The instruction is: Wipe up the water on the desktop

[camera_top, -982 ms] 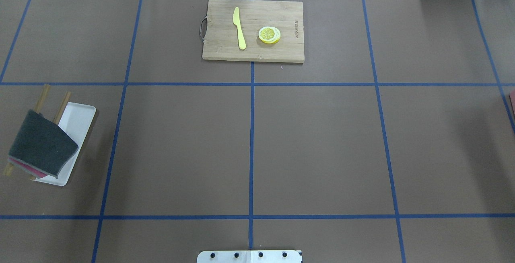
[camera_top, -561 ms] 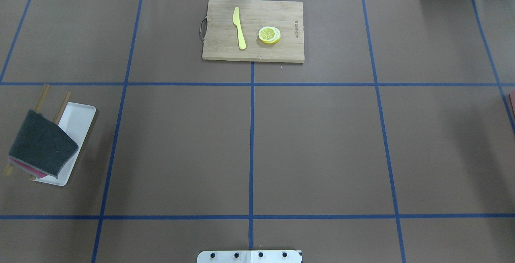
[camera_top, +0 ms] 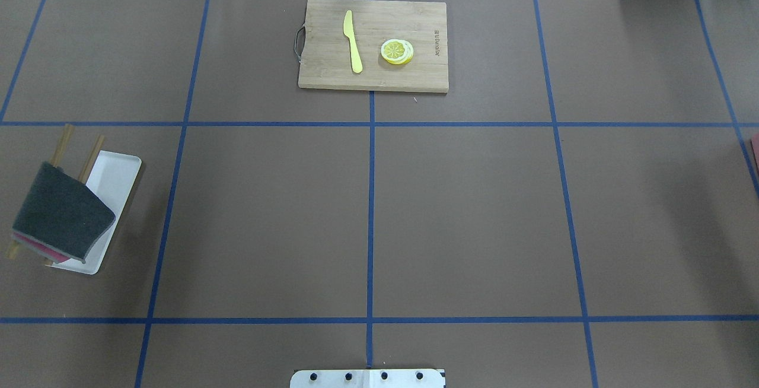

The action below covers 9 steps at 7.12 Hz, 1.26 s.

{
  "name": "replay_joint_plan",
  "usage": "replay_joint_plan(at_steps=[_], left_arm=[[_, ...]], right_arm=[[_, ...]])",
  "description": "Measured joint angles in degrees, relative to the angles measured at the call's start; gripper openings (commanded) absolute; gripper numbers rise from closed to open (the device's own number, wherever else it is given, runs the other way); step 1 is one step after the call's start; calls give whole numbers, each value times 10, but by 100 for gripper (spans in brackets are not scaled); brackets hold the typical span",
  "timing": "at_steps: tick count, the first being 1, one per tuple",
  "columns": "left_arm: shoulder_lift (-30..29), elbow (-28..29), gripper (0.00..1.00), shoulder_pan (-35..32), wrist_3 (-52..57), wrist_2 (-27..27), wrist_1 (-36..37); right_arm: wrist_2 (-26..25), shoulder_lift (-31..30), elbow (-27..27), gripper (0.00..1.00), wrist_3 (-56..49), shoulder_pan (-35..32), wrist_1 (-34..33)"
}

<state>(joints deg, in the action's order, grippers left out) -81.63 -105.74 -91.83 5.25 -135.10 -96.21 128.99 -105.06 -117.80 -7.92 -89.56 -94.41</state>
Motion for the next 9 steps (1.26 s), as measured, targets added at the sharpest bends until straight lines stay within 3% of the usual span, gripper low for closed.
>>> replay_joint_plan(at_steps=[5,9], left_arm=[[-6,12,99,-6,-30,-16,-109],[28,14,98,94,-234,-73,-240]], right_arm=[[12,32,-9,100,35,11,2],[18,59,-18,100,149,66,2]])
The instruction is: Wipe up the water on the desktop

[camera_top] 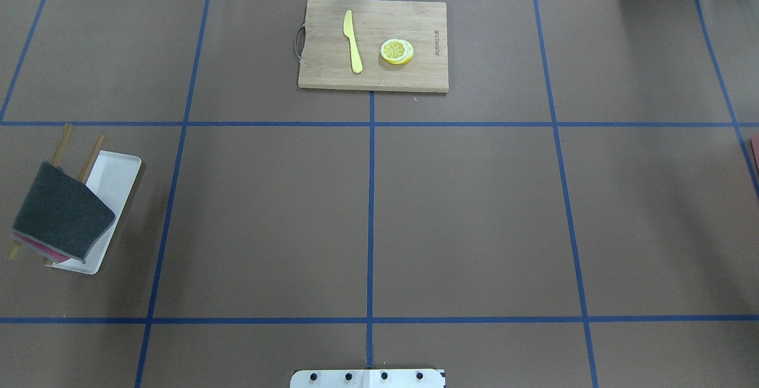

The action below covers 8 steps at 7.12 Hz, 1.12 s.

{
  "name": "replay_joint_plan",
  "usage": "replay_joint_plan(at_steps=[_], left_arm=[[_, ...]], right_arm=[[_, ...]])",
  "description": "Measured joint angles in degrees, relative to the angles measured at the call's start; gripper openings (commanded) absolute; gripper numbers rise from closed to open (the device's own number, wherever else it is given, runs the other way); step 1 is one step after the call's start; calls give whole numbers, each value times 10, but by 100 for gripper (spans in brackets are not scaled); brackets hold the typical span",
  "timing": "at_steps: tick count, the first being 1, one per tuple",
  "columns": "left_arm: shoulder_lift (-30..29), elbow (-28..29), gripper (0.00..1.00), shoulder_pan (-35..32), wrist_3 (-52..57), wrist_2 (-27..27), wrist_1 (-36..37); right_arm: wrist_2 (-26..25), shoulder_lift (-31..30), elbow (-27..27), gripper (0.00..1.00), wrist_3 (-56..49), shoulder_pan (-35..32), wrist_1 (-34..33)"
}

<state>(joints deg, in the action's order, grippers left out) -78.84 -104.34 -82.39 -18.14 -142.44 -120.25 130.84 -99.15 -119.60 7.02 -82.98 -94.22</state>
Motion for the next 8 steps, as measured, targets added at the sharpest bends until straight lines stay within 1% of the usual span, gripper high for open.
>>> replay_joint_plan(at_steps=[2,3,4,6,8], left_arm=[[6,4,97,81,-117,3,-77],[6,9,92,109,-154,5,-106],[5,13,84,127,-174,8,-129],[-1,19,59,155,-195,24,-149],[-12,21,52,174,-208,28,-153]], right_arm=[[-9,13,-1,100,42,24,0],[-17,18,-1,100,57,33,0],[-24,22,-1,100,63,39,0],[-29,24,0,100,66,43,0],[-29,25,0,100,67,44,0]])
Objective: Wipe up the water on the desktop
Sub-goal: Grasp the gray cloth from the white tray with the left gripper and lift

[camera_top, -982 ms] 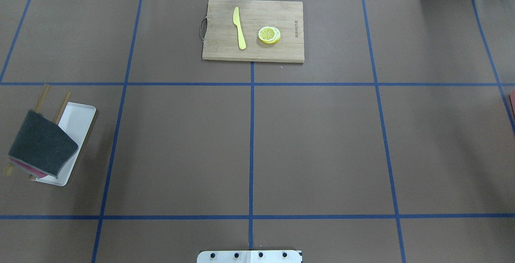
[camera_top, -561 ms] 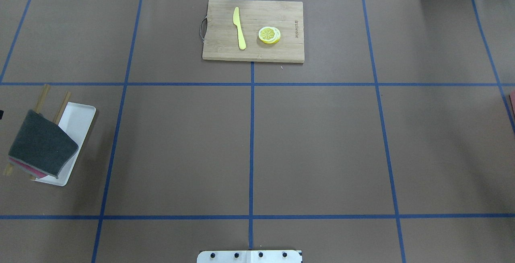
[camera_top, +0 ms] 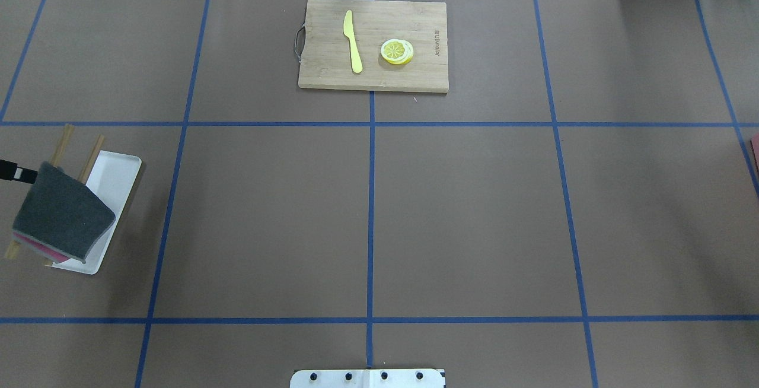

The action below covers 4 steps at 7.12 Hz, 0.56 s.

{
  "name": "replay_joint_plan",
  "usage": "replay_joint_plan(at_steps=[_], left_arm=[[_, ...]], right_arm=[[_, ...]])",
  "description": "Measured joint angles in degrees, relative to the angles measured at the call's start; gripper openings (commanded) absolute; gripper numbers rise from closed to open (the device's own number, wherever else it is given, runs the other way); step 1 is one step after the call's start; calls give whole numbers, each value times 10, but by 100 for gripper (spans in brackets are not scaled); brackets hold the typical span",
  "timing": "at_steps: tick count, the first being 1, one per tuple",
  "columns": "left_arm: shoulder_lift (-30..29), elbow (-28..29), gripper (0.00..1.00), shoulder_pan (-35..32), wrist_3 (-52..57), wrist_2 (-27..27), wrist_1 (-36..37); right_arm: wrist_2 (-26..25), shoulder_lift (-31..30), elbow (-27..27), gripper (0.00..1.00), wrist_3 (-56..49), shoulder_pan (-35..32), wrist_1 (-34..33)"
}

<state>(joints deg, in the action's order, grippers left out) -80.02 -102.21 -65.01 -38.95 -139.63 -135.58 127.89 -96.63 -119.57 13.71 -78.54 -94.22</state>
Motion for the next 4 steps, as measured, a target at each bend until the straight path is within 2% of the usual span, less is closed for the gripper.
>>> replay_joint_plan(at_steps=[1,3,4], left_arm=[[-5,3,48,5,-1,0,-1],[-11,14,32,13,-2,1,-10],[-12,20,20,15,-2,1,-19]], right_arm=[[0,0,1,100,0,1,0],[-1,1,1,100,0,3,0],[-2,3,2,100,-1,4,0]])
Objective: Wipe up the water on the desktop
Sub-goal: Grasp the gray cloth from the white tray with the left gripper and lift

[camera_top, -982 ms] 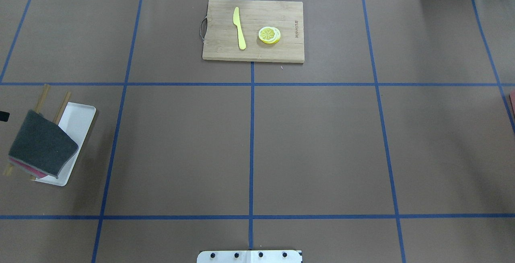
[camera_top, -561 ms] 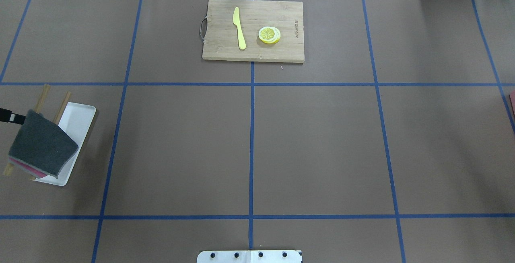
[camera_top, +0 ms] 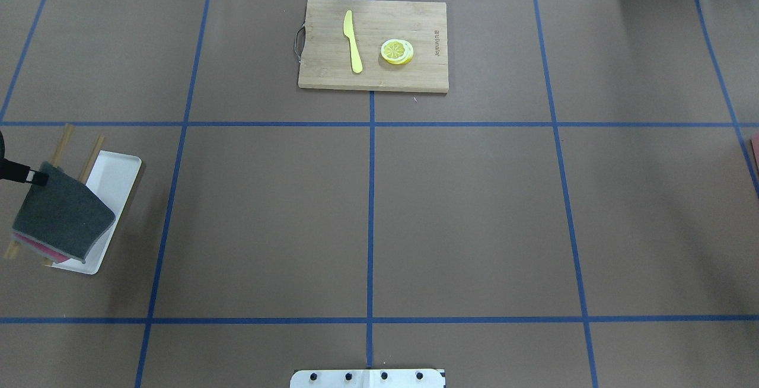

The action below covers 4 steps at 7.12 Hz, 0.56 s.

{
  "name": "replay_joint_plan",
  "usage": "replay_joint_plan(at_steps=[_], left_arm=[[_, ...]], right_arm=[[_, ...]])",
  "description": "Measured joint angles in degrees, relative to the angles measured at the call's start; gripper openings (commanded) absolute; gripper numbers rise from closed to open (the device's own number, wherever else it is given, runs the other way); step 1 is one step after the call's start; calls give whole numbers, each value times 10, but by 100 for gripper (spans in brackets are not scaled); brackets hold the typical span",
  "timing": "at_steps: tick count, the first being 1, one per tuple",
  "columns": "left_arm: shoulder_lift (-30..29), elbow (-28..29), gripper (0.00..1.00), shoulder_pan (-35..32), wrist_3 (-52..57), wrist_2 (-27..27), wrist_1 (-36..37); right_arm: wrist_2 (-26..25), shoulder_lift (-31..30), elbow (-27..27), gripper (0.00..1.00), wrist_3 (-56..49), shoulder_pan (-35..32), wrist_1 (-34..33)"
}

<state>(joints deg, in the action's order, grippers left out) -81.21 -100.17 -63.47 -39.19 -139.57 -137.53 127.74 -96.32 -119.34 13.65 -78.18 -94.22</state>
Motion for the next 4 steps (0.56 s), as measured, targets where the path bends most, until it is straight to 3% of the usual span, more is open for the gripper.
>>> replay_joint_plan(at_steps=[2,4], left_arm=[[-1,4,0,1,-1,-1,-10],[-1,2,0,2,-2,-1,-14]], right_arm=[[-3,2,1,100,0,0,0],[-4,3,1,100,1,0,0]])
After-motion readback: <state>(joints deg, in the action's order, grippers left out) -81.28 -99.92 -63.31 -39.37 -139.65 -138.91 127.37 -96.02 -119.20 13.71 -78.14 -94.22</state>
